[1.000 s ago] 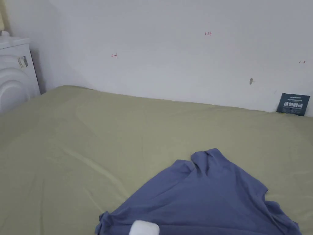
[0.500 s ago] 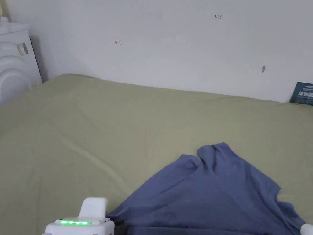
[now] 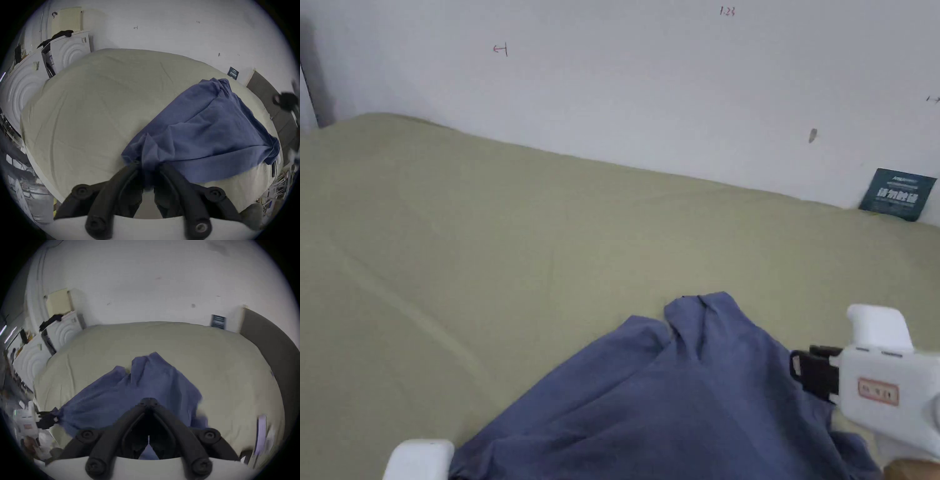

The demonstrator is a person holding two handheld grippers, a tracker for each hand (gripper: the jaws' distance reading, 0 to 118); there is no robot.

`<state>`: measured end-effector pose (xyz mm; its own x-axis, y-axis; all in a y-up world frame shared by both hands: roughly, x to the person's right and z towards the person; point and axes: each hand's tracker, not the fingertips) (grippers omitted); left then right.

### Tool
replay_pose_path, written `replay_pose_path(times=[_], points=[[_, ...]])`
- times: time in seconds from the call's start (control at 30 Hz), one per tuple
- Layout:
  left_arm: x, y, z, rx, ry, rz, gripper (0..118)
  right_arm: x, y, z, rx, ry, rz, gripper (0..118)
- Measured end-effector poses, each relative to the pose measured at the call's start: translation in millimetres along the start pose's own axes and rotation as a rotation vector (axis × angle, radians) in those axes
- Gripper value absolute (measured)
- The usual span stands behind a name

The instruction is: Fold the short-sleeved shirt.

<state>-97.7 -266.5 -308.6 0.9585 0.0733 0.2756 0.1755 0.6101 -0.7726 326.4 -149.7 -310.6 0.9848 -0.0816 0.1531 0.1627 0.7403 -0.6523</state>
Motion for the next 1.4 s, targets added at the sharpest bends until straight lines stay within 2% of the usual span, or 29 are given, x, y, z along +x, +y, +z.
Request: replay_pose_path(times=[0.03, 0.1, 0.13, 0.27, 0.4, 0.63, 0.73, 0.77, 0.8, 0.83, 0.9, 1.0, 1.1, 1.17, 1.23, 1.4], points=[[0, 1, 0, -0.004, -0.004, 0.000, 11, 5, 24, -27, -0.046, -0.009, 0.087, 3], [-2, 1, 0, -0.007, -0.006, -0.003, 11, 20, 57, -77, -0.146, 0.075, 0.228, 59], [-2, 3, -2, -0.015, -0.008, -0.004, 11, 26, 69, -104, -0.184, 0.083, 0.287, 76], [-2, 4, -4, -0.027, -0.005, -0.002, 11, 41, 93, -181, -0.300, 0.096, 0.497, 76], [-1, 3, -5, -0.033, 0.001, -0.004, 11, 48, 97, -215, -0.368, 0.157, 0.592, 76], [1, 3, -9, -0.033, 0.006, -0.008, 11, 57, 94, -232, -0.343, 0.224, 0.551, 74], [0, 3, -10, -0.032, -0.003, 0.011, 11, 55, 86, -231, -0.452, 0.327, 0.422, 73], [-1, 3, -9, -0.033, -0.005, 0.014, 11, 63, 88, -240, -0.481, 0.359, 0.373, 52], [-1, 3, -9, -0.033, -0.008, 0.016, 11, 62, 86, -241, -0.483, 0.360, 0.387, 11], [-2, 3, -8, -0.031, -0.011, 0.019, 11, 61, 85, -231, -0.420, 0.303, 0.434, 1], [-3, 3, -7, -0.029, -0.017, 0.026, 11, 59, 86, -219, -0.408, 0.369, 0.403, 1], [-5, 5, -3, -0.023, -0.028, 0.030, 11, 58, 96, -193, -0.309, 0.323, 0.412, 1], [-7, 13, 4, 0.010, -0.053, 0.037, 11, 63, 113, -159, -0.202, 0.330, 0.329, 1], [-9, 25, 9, 0.034, -0.073, 0.036, 11, 66, 125, -133, -0.091, 0.324, 0.306, 1], [-10, 42, 14, 0.075, -0.099, 0.033, 11, 68, 139, -107, -0.036, 0.309, 0.269, 1], [-4, 101, 31, 0.197, -0.122, -0.012, 11, 77, 177, -48, 0.098, 0.191, 0.263, 1]])
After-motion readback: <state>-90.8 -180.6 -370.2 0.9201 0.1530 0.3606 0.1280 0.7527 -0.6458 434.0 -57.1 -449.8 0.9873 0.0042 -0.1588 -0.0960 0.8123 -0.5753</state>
